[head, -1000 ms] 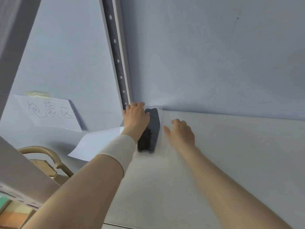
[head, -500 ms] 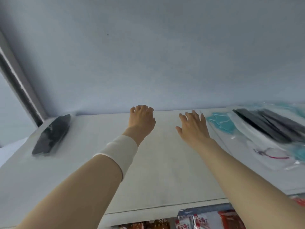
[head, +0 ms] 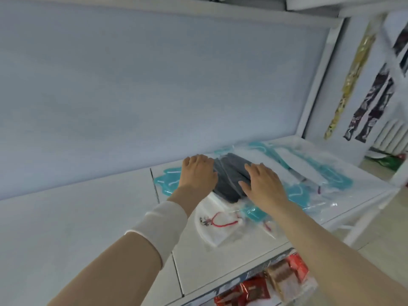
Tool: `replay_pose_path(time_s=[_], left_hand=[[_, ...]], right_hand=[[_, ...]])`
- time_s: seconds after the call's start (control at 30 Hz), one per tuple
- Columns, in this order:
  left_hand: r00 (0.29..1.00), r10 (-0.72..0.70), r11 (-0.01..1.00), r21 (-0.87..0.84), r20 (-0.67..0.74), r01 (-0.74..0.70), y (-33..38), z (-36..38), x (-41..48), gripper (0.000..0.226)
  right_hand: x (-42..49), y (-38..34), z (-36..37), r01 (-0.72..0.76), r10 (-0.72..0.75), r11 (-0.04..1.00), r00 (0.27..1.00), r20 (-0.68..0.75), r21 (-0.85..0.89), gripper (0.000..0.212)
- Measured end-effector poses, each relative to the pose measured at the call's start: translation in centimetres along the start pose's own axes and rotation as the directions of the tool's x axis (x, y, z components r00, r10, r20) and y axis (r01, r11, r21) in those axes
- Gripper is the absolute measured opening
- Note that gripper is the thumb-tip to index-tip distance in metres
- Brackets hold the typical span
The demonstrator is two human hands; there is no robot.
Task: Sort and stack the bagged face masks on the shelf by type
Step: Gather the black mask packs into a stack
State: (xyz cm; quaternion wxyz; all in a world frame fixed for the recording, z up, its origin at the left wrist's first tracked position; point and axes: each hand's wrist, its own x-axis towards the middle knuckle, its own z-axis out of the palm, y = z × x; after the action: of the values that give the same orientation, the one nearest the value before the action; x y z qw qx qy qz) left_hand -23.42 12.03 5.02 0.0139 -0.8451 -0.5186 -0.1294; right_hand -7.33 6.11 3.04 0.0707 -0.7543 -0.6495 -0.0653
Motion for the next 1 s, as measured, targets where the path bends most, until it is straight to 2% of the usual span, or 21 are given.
replay_pose_path(time_s=[0.13,0.27,0.47,0.53,0.63,0.7,0.73,0.8,0.83,0.87,0.9,0.93,0.97,1.0], left_hand=[[0.999,0.031,0.999,-0.017,0.015,-0.031,3.2,1.7,4.1,0.043],[0.999,0.010,1.000,-0.018,0.047,-0.009,4.6,3.1,6.4,0.044],[0.982,-0.178,0.974,-0.129,0.060,0.185,4.4,4.6,7.7,0.045],[0.963,-0.257,0.951,-0.160,0.077,0.266,4.6,5.1,7.4,0.047],[0.925,-0.376,0.897,-0.232,0.049,0.377,5.5,5.3,6.9,0.053],[0.886,-0.464,0.817,-0.378,0.017,0.435,6.7,5.2,6.8,0.056],[0.867,-0.497,0.742,-0.506,0.026,0.440,7.4,5.1,6.9,0.052],[0.824,-0.561,0.481,-0.779,0.080,0.403,8.6,4.7,6.7,0.028],[0.785,-0.611,0.340,-0.862,0.102,0.377,8.9,4.4,6.5,0.022],[0.725,-0.680,0.246,-0.898,0.108,0.365,8.9,4.1,6.2,0.021],[0.655,-0.748,0.190,-0.914,0.102,0.359,8.4,3.8,5.7,0.022],[0.583,-0.806,0.138,-0.929,0.096,0.344,7.6,3.7,5.1,0.023],[0.521,-0.846,0.081,-0.942,0.108,0.326,6.7,3.4,4.4,0.023],[0.474,-0.871,0.026,-0.948,0.134,0.316,5.6,3.4,3.6,0.026]], right_hand=[[3.0,4.8,-0.6,-0.042,0.042,0.999,0.999,0.008,-0.027,0.056],[5.9,7.5,0.7,-0.051,0.054,0.998,0.992,0.112,-0.029,0.063],[9.2,9.0,3.1,-0.070,0.000,0.962,0.966,0.257,0.265,0.088],[10.2,9.6,3.4,-0.146,0.007,0.883,0.954,0.300,0.445,0.082],[11.6,10.7,2.8,-0.212,0.052,0.693,0.968,0.246,0.689,0.055],[12.0,10.7,2.1,-0.191,-0.012,0.540,0.972,0.234,0.820,0.047],[11.9,10.3,1.8,-0.187,-0.082,0.453,0.965,0.249,0.872,0.044],[11.3,9.1,1.2,-0.184,-0.253,0.329,0.928,0.274,0.926,0.034],[10.9,8.4,1.2,-0.167,-0.320,0.308,0.909,0.268,0.937,0.028],[10.5,7.7,1.1,-0.137,-0.364,0.308,0.897,0.249,0.942,0.026],[10.2,7.4,1.2,-0.083,-0.374,0.372,0.898,0.231,0.925,0.032],[10.1,7.3,1.5,-0.001,-0.359,0.509,0.909,0.213,0.861,0.046],[10.1,7.4,1.9,0.103,-0.345,0.690,0.917,0.200,0.717,0.063],[9.9,7.5,2.3,0.201,-0.355,0.817,0.914,0.198,0.540,0.079]])
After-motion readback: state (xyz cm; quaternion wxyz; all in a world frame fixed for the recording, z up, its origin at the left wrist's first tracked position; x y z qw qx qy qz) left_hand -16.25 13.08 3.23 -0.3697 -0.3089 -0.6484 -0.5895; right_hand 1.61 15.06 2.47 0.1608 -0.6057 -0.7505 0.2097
